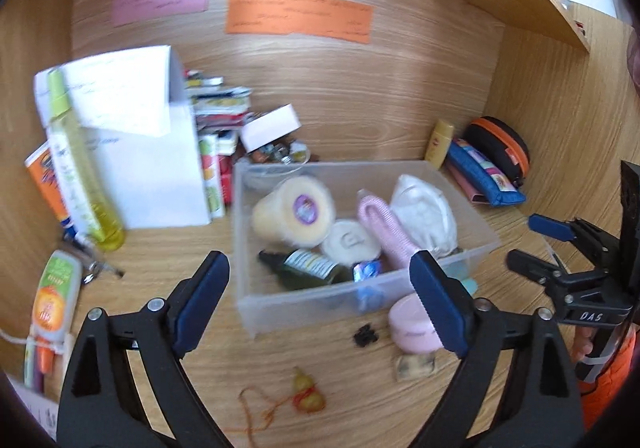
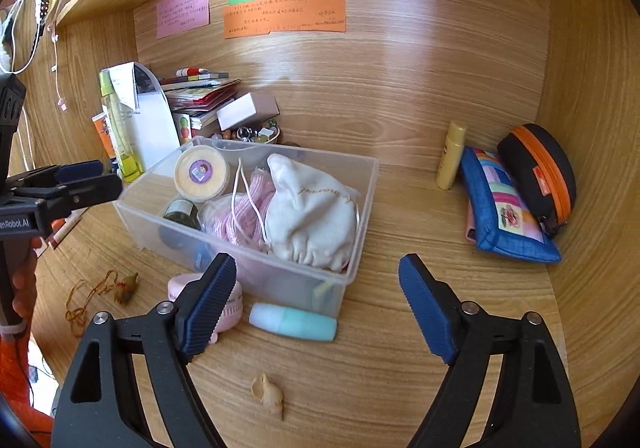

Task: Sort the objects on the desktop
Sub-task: 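Move the left tool to the yellow gourd with red string while the right tool approaches the seashell, then close the left tool on the yellow gourd while the right tool grasps the beige seashell, then carry the gourd with the left tool while the right tool carries the seashell to the bin, then open the left tool to drop the gourd in the bin while the right tool releases the seashell, then move the left tool to the pink round container while the right tool approaches the light blue tube, then close the left tool on the pink round container while the right tool grasps the light blue tube, then carry the pink container with the left tool while the right tool carries the blue tube to the bin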

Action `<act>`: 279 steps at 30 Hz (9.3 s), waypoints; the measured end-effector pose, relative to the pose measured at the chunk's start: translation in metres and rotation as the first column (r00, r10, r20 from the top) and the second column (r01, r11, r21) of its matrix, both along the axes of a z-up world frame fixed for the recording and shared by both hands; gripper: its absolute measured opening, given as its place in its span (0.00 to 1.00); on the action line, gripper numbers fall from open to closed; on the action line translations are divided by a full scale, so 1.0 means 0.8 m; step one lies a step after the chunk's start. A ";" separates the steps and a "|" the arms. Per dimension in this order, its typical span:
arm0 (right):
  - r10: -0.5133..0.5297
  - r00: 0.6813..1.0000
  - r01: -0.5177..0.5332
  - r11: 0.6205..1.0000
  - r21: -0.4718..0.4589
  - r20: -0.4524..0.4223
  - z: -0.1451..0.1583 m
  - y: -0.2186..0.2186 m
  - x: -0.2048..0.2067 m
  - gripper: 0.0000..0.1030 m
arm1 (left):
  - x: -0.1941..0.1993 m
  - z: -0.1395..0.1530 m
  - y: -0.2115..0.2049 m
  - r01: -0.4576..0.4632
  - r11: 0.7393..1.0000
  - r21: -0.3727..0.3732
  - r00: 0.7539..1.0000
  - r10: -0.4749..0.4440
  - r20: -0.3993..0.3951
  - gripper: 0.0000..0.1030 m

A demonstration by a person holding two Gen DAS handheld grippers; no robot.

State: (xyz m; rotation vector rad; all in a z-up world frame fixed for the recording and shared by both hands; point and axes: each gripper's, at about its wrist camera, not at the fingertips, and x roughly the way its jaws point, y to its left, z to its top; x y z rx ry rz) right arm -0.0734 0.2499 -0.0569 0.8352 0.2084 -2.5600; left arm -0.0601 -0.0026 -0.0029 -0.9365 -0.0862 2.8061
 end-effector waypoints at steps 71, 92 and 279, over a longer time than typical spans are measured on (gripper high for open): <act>0.102 0.991 -0.102 0.995 -0.013 0.087 -0.041 -0.006 0.038 0.19 | 0.050 -0.065 -0.027 -0.100 0.995 0.005 0.987 0.099 0.128 0.18; 0.081 0.997 -0.082 0.994 -0.078 -0.016 0.006 -0.013 -0.010 0.19 | 0.025 0.011 -0.040 -0.085 0.996 0.031 0.995 0.087 -0.049 0.18; -0.024 0.996 0.031 0.996 -0.090 0.081 0.030 -0.063 -0.158 0.69 | -0.136 -0.012 0.032 0.104 0.990 0.100 0.984 -0.117 0.137 0.61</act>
